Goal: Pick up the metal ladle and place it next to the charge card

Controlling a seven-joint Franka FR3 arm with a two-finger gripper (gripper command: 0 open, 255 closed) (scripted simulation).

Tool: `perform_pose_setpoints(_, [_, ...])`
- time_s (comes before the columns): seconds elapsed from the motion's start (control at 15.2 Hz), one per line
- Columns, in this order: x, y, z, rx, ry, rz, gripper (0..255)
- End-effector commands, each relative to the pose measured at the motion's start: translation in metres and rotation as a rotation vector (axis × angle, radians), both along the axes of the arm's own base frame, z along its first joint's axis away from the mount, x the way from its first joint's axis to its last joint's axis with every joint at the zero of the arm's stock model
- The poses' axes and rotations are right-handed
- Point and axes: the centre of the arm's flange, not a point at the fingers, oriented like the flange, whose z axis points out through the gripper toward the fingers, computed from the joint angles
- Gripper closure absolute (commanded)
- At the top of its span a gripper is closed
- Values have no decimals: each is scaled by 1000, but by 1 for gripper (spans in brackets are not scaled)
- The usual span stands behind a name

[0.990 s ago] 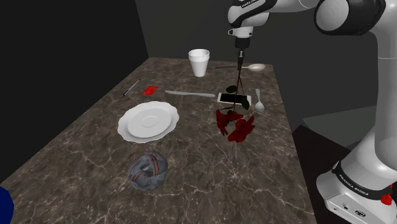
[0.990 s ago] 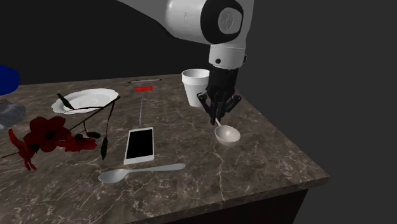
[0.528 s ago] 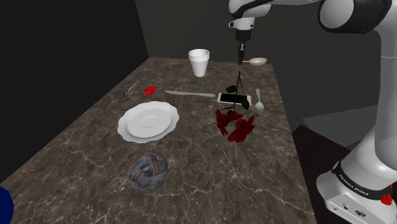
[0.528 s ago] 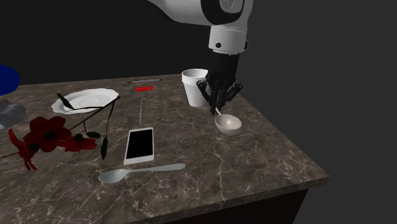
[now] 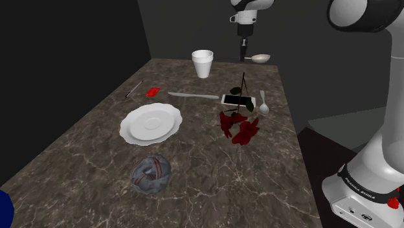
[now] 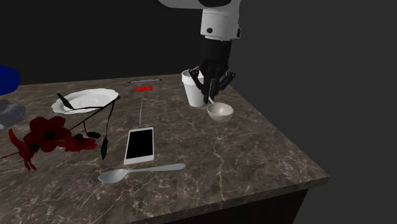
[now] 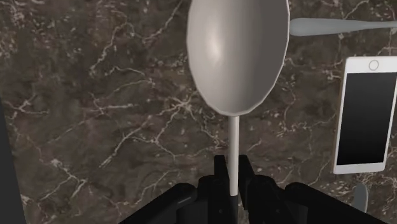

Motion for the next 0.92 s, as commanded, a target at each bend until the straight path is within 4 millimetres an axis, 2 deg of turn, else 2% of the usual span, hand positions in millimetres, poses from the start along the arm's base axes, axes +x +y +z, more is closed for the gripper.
perform_pose_setpoints(0.0, [1,29,1,0,0,0,255])
perform_pose_setpoints(0.86, [10,200,2,0,0,0,255])
